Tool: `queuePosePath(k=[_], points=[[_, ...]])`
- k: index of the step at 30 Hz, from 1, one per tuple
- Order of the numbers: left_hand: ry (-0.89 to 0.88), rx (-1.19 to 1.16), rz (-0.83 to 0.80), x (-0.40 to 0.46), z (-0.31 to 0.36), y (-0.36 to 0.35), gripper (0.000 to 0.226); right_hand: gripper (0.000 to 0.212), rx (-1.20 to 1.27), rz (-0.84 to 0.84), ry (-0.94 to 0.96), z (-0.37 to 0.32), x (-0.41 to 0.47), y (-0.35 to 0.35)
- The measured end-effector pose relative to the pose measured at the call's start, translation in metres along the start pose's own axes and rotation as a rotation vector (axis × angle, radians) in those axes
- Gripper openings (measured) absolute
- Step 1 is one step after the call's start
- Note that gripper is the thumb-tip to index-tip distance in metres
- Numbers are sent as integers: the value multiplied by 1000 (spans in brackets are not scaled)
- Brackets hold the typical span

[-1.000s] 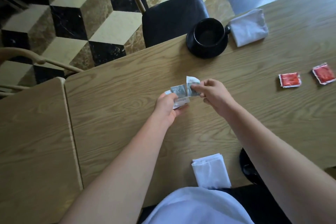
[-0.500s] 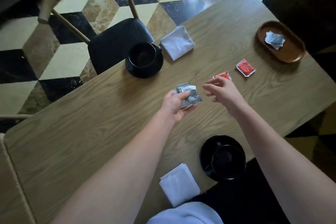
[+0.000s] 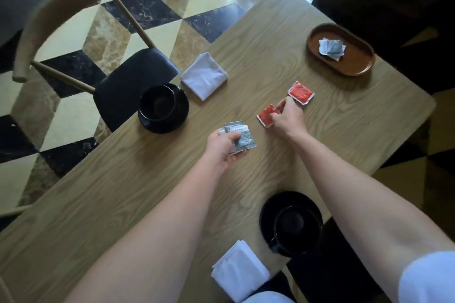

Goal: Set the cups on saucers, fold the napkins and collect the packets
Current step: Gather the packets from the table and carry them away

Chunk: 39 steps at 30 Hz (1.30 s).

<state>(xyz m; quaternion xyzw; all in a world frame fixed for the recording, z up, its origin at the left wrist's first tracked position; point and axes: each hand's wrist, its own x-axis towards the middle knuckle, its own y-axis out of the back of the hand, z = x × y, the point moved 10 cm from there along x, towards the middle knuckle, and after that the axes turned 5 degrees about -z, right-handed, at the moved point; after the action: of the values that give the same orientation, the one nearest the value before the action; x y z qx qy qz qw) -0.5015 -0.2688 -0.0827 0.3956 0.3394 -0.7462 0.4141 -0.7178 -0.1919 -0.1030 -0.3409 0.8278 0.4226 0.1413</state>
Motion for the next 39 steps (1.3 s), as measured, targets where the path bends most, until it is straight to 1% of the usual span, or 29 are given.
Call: queuePosePath(k=[3, 5, 7, 9, 10, 12, 15, 18, 20, 21, 22, 23, 25, 26, 27, 28, 31, 34, 37, 39], points=[[-9, 22, 5, 3, 8, -1, 22, 17, 401, -170, 28, -12, -9, 2], [-4, 31, -10, 5, 12, -3, 23, 11, 566, -273, 59, -23, -19, 8], [-5, 31, -45, 7, 15, -10, 31, 9, 622, -382, 107, -35, -30, 11], [-12, 34, -106, 7, 18, -22, 34, 9, 565, -457, 145, -43, -40, 6], [-16, 33, -139, 5, 19, -29, 34, 10, 527, -466, 155, -44, -42, 4], [-18, 19, -210, 2, 20, -41, 36, 14, 476, -416, 156, -45, -43, 2], [-23, 27, -296, -2, 20, -53, 49, 23, 475, -323, 138, -40, -40, 6], [-28, 28, -266, 0, 18, -55, 53, 27, 476, -312, 124, -34, -40, 5], [-35, 26, -227, 3, 17, -53, 46, 28, 511, -354, 83, -29, -37, -2], [-38, 19, -206, 5, 16, -51, 43, 30, 539, -347, 48, -25, -32, -3], [-40, 11, -188, 7, 16, -49, 41, 30, 539, -288, 24, -21, -23, 1], [-39, 4, -175, 8, 15, -47, 41, 31, 474, -180, 25, -17, -11, 13], [-33, -7, -162, 7, 14, -43, 39, 33, 219, 89, 42, -11, 13, 49], [-32, -11, -160, 6, 14, -41, 39, 36, 109, 179, 29, -8, 21, 64], [-34, -14, -160, 5, 14, -39, 39, 40, 35, 217, 5, -5, 28, 72], [-38, -16, -158, 4, 14, -36, 40, 44, -24, 214, -20, -2, 34, 74], [-46, -34, -148, 0, 15, -26, 43, 56, -246, 131, -62, 1, 49, 68], [-58, -24, -146, -9, 16, -13, 42, 51, -382, 137, -68, -1, 54, 65], [-91, -16, -125, -24, 15, 11, 40, 46, -419, 169, -78, -5, 54, 63], [-97, -1, -111, -35, 11, 27, 38, 55, -328, 193, -132, 0, 51, 67]])
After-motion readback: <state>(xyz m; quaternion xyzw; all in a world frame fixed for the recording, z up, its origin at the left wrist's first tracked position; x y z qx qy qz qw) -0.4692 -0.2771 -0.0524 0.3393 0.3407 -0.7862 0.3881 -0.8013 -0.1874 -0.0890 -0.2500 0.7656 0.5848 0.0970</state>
